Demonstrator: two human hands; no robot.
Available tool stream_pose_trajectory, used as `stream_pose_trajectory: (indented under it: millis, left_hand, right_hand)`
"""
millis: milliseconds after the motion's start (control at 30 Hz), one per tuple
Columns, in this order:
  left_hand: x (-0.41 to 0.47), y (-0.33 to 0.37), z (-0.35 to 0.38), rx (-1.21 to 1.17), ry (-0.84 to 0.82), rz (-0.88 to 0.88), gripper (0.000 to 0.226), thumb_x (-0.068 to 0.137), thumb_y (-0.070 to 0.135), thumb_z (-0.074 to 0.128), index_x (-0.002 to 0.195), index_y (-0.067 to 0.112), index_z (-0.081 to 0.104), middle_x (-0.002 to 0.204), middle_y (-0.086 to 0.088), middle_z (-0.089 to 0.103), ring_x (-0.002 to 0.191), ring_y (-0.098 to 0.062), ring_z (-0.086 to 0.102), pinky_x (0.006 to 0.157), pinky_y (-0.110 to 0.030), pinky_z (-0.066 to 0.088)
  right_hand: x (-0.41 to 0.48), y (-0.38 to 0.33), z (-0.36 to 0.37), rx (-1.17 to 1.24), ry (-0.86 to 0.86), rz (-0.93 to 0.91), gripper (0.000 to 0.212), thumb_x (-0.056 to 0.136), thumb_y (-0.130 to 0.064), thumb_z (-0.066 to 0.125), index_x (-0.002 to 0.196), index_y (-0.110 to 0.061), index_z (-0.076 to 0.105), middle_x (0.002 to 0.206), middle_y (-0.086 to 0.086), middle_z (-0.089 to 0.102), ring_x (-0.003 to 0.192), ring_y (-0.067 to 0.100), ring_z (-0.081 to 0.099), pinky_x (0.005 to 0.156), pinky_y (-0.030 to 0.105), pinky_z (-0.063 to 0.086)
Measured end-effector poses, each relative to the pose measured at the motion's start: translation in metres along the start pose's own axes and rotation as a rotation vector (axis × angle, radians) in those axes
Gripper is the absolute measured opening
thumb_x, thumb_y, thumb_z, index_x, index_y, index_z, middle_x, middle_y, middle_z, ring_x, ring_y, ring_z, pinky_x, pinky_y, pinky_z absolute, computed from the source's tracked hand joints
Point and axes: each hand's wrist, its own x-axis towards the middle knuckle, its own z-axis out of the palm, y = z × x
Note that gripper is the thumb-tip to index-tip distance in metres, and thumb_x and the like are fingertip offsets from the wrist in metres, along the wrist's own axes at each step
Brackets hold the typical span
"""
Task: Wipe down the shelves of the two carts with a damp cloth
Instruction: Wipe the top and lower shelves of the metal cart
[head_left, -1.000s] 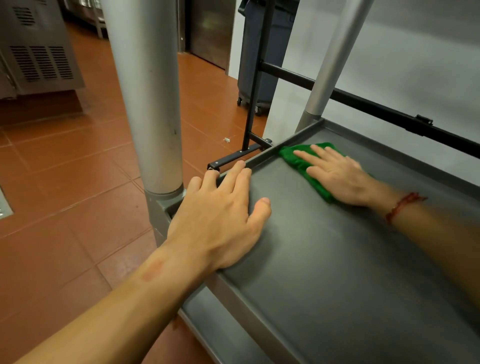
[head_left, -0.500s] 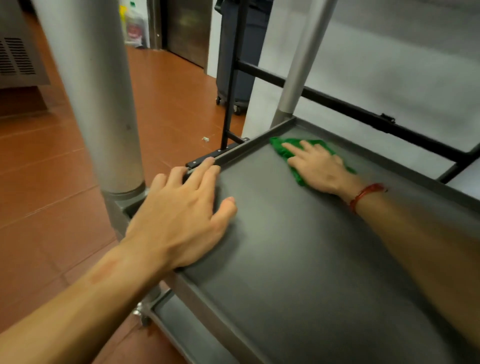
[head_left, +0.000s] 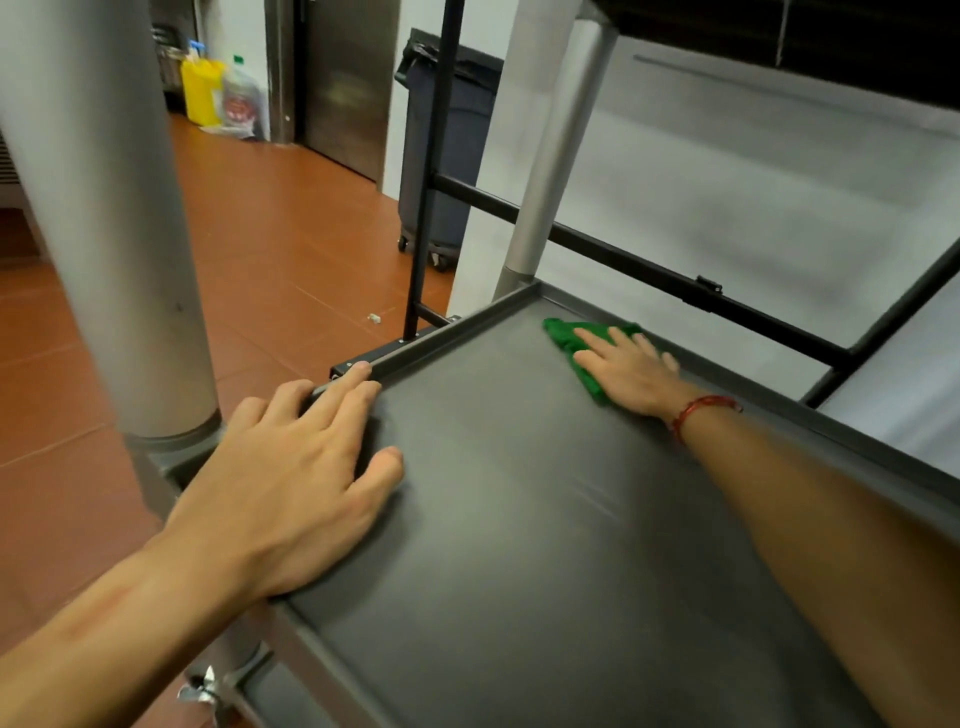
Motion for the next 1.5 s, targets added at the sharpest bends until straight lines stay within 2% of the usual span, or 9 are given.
stream_pose_trajectory:
  millis: [200,333,500,633,800,900,1133,1333,1500]
  left_hand:
    - [0.001,-0.001,0.002,-0.003,0.025,0.008,0.078,0.085,0.063,0.001,0.151,0.030,0.024,0.165,0.011,0.012,0.140,-0.016,0.029,0.105,-0.034,0.028]
    - [0.005,-0.007,0.010,0.042,0.047,0.013,0.080,0.085,0.066,0.003,0.150,0.028,0.032,0.163,0.010,0.020,0.137,-0.021,0.037,0.100,-0.038,0.034]
    - [0.007,-0.014,0.027,0.085,0.170,0.013,0.063,0.090,0.061,0.026,0.132,0.022,0.055,0.152,0.006,0.045,0.117,-0.027,0.055,0.075,-0.037,0.034]
    - [0.008,-0.013,0.029,0.091,0.216,0.036,0.061,0.090,0.058,0.029,0.130,0.020,0.056,0.151,0.005,0.046,0.116,-0.028,0.054,0.074,-0.036,0.035]
    - [0.010,-0.015,0.028,0.068,0.179,0.021,0.063,0.091,0.062,0.023,0.135,0.025,0.049,0.154,0.009,0.040,0.123,-0.024,0.047,0.081,-0.040,0.040]
    - [0.010,-0.012,0.025,0.054,0.160,0.005,0.067,0.088,0.064,0.020,0.136,0.027,0.048,0.157,0.010,0.037,0.129,-0.024,0.045,0.086,-0.040,0.037]
    - [0.006,-0.010,0.018,0.068,0.049,0.020,0.060,0.089,0.062,0.020,0.136,0.037,0.048,0.157,0.003,0.038,0.134,-0.027,0.043,0.092,-0.046,0.041]
    - [0.004,-0.003,0.001,-0.008,-0.063,0.038,0.072,0.082,0.069,0.008,0.138,0.045,0.045,0.164,-0.003,0.021,0.150,-0.023,0.016,0.117,-0.047,0.016]
    - [-0.010,0.031,-0.020,-0.054,-0.116,0.092,0.086,0.075,0.071,0.000,0.144,0.041,0.041,0.165,-0.001,0.016,0.153,-0.023,0.005,0.122,-0.046,0.000]
  right_hand:
    - [-0.015,-0.001,0.002,0.008,-0.024,0.009,0.051,0.101,-0.061,0.014,0.151,-0.056,0.008,0.168,0.001,0.002,0.153,0.034,0.003,0.120,0.062,0.002]
    - [-0.060,-0.019,0.008,-0.053,-0.014,-0.192,0.054,0.097,-0.062,0.012,0.150,-0.057,0.011,0.168,-0.004,0.002,0.154,0.031,0.000,0.119,0.064,0.002]
    - [-0.129,-0.036,0.010,0.036,-0.041,-0.462,0.051,0.097,-0.054,0.013,0.147,-0.063,0.006,0.167,-0.009,-0.002,0.153,0.017,-0.007,0.122,0.051,-0.008]
    - [-0.089,-0.016,0.006,0.006,-0.010,-0.343,0.049,0.102,-0.056,0.018,0.150,-0.057,0.011,0.168,-0.005,0.003,0.154,0.017,-0.002,0.122,0.052,-0.003]
    - [-0.042,0.033,0.000,0.014,0.011,0.085,0.057,0.097,-0.070,0.018,0.152,-0.055,0.012,0.168,0.001,0.006,0.153,0.034,0.001,0.119,0.062,-0.002]
    - [-0.041,0.042,-0.004,0.042,-0.005,0.179,0.059,0.096,-0.072,0.017,0.152,-0.054,0.011,0.168,0.000,0.006,0.152,0.037,0.003,0.119,0.063,0.000]
    - [-0.080,0.019,0.002,0.025,-0.021,0.019,0.052,0.099,-0.067,0.015,0.150,-0.059,0.008,0.168,0.000,0.002,0.153,0.035,0.002,0.121,0.060,0.000]
    - [-0.158,-0.012,0.016,0.009,-0.037,-0.268,0.048,0.100,-0.063,0.015,0.146,-0.065,0.002,0.167,-0.006,-0.004,0.153,0.027,-0.006,0.121,0.057,-0.004]
    - [-0.174,-0.018,0.013,0.038,-0.060,-0.268,0.048,0.101,-0.061,0.013,0.148,-0.063,0.003,0.167,-0.007,-0.006,0.153,0.024,-0.010,0.121,0.056,-0.007]
